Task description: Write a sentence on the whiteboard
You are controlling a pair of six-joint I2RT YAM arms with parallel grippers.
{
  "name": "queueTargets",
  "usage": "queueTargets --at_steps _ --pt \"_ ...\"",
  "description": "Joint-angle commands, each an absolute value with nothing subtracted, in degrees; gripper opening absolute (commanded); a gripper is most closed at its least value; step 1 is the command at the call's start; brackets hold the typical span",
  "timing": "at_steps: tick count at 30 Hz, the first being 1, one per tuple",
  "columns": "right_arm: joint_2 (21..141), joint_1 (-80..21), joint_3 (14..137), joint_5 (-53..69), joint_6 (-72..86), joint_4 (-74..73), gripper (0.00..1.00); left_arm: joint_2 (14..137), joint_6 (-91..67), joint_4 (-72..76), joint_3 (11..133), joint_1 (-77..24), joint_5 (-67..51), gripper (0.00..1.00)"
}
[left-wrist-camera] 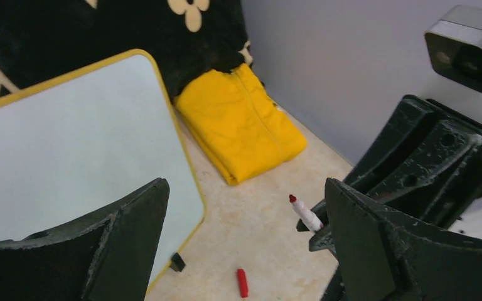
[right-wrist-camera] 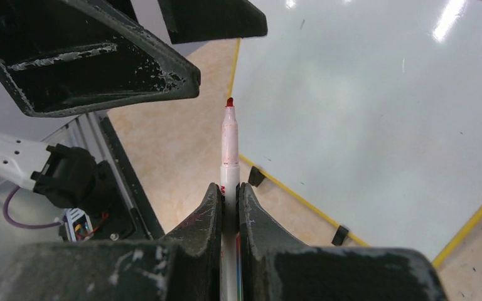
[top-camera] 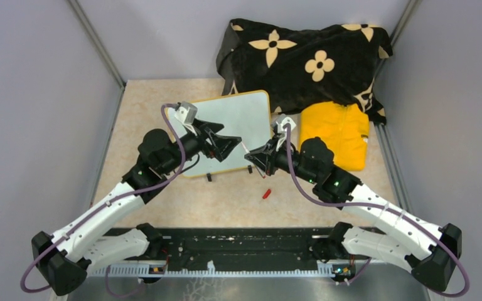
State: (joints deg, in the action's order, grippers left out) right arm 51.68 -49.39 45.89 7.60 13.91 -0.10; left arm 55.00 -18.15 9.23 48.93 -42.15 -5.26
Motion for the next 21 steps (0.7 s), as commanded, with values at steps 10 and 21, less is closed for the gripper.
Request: queueTargets --at_steps 10,21 --pt "50.71 -49.65 48.03 14.79 15.45 7.16 0.00 56.26 -47.79 42.20 37.64 -29.87 -43.09 0.97" --pt "52.70 -49.66 49.48 22.27 18.87 10.90 0.00 59.79 -51.58 48.80 38.39 -29.52 -48.74 0.79"
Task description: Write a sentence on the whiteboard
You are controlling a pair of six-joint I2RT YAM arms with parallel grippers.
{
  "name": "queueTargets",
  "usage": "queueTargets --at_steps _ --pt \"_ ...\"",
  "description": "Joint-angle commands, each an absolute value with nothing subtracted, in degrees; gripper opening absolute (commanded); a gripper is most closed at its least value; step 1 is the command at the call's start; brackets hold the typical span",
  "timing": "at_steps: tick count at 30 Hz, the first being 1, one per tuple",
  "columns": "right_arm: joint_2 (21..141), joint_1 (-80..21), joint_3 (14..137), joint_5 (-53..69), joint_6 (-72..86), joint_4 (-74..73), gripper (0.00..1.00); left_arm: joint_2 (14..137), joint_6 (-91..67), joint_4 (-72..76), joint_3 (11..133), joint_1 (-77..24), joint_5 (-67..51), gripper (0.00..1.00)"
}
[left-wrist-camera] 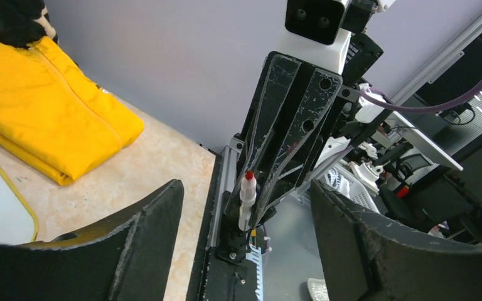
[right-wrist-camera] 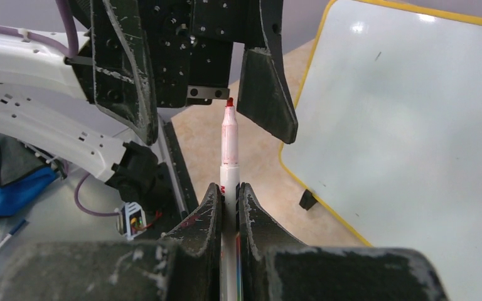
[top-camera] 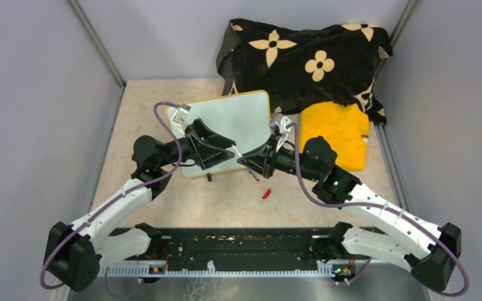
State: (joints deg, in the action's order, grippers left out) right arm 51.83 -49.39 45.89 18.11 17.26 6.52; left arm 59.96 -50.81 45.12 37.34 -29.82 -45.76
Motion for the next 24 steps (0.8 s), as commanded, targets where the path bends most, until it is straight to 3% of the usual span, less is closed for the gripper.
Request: queueTargets --at_steps 1,14,24 --pt "53.10 -49.66 49.75 22.88 18.95 10.83 0.00 59.71 -51.25 48.29 38.58 -29.53 -48.79 0.77" --pt "54.32 -49.66 50.14 24.04 19.53 11.01 0.00 59.25 -50.83 47.40 38.26 -29.57 -49.59 0.41" --pt "54.23 -49.66 49.94 24.00 19.78 10.59 0.00 59.61 -53.16 50.10 37.84 -29.62 -51.06 0.35"
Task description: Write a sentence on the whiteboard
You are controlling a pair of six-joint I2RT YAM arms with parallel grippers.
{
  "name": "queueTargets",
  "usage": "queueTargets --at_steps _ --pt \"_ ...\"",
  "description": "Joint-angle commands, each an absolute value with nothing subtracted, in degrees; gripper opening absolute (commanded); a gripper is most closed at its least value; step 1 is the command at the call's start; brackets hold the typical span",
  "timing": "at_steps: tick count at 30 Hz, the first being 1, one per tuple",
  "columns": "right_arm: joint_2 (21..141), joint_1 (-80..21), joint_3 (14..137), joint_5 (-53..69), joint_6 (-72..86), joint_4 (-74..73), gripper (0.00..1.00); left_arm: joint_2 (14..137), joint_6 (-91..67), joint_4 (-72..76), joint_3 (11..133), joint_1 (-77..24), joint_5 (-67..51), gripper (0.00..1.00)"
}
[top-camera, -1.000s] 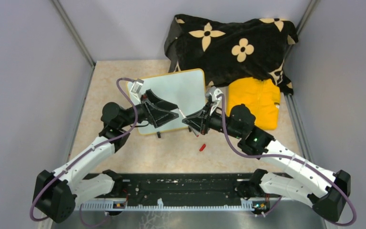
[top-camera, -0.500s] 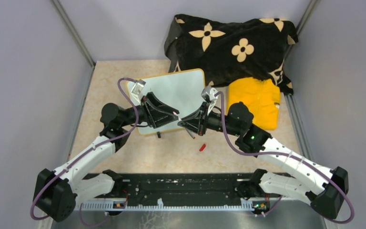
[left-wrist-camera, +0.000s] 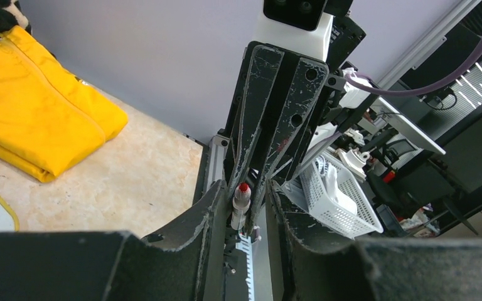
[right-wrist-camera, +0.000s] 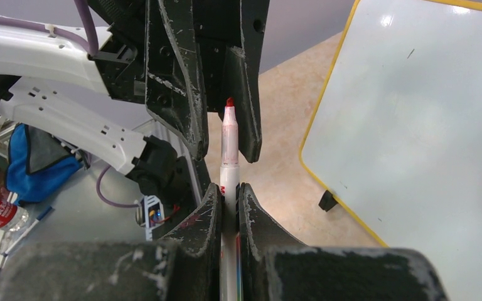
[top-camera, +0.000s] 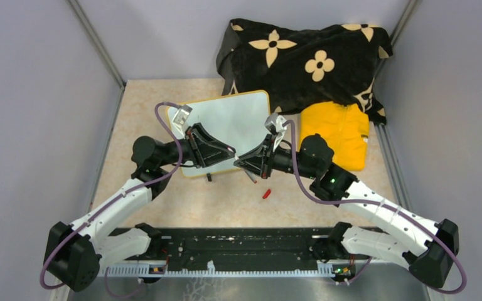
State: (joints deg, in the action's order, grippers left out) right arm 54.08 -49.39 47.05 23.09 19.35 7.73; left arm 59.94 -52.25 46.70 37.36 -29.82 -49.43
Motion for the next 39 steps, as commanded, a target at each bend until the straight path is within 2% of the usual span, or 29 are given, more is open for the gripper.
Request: queueTargets --at_steps 1,6,14,18,22,33,39 --pt "54.27 -49.61 49.92 24.02 19.78 10.55 0.00 59.56 -53.17 50.14 37.81 -29.62 -51.14 0.36" --pt "54.17 -49.63 49.84 24.09 20.02 10.46 0.00 59.25 -53.50 50.54 37.76 -29.62 -51.48 0.39" --pt "54.16 -49.72 49.57 24.04 20.04 10.47 0.00 59.47 -53.78 50.62 37.85 -29.60 -52.25 0.34" --pt "54.23 -49.75 49.49 24.39 20.00 10.20 0.00 59.47 -53.88 50.58 37.83 -29.62 -52.12 0.41" --pt "54.23 -49.82 49.48 24.72 20.17 10.20 0.00 59.56 -53.96 50.77 37.80 -29.70 -52.11 0.41" --pt "55.07 -50.19 49.82 26.05 20.45 9.94 0.00 60.94 -54.36 51.54 38.56 -29.71 -53.54 0.25" --pt "54.64 -50.17 49.84 25.19 20.41 9.77 0.00 61.43 -54.58 51.68 38.67 -29.79 -53.68 0.00"
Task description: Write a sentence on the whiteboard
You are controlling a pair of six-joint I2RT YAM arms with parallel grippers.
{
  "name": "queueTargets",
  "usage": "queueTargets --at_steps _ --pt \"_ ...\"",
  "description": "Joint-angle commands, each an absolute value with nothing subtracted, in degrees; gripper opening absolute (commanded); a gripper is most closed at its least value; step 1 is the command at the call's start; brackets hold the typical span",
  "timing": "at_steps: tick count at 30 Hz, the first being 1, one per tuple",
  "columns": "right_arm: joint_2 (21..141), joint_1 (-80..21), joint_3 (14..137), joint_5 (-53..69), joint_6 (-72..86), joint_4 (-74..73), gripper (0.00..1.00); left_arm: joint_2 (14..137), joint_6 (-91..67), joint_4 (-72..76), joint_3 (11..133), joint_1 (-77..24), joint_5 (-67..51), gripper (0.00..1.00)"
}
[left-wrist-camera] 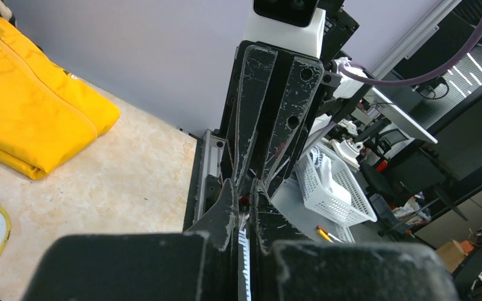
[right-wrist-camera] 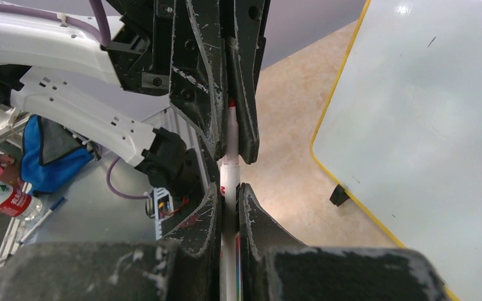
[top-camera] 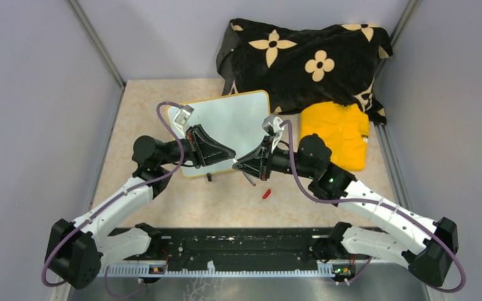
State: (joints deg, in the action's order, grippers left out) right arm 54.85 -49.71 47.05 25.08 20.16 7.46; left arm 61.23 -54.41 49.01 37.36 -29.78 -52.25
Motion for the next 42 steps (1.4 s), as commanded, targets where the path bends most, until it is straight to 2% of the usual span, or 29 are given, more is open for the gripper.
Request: queueTargets --at_steps 1,8,12,14,15,17,25,32,36,42 --pt "54.50 -50.18 49.83 25.07 20.42 9.79 0.00 61.28 -54.58 51.68 38.54 -29.79 -53.63 0.00" --pt "54.07 -50.18 50.16 25.22 21.52 9.88 0.00 60.45 -55.36 51.67 37.78 -29.79 -51.89 0.00" --pt "52.90 -50.16 49.96 23.36 22.15 10.37 0.45 58.79 -56.29 51.59 37.13 -29.79 -47.35 0.00" --pt "51.39 -50.19 49.35 21.01 22.92 11.41 0.58 57.38 -57.18 51.66 36.60 -29.78 -42.76 0.00" --pt "50.45 -50.19 48.94 19.81 23.59 12.38 0.71 56.63 -57.67 51.82 36.46 -29.65 -40.20 0.00" --pt "48.64 -50.21 47.82 16.54 25.21 15.12 0.78 55.05 -59.01 52.05 36.11 -29.71 -34.65 0.00" --pt "46.93 -50.10 45.28 4.75 35.97 27.74 0.83 51.50 -68.10 57.46 34.70 -29.74 -15.68 0.00" --pt "52.36 -50.00 46.55 6.55 41.73 38.38 0.83 51.41 -73.56 58.80 35.13 -29.86 -8.10 0.00" --pt "56.62 -50.01 48.64 7.28 44.47 40.89 0.80 51.49 -75.95 58.88 34.96 -30.00 -6.07 0.00" --pt "61.77 -50.00 53.30 9.53 47.32 41.43 0.71 50.39 -76.67 57.41 34.44 -30.15 -4.51 0.00"
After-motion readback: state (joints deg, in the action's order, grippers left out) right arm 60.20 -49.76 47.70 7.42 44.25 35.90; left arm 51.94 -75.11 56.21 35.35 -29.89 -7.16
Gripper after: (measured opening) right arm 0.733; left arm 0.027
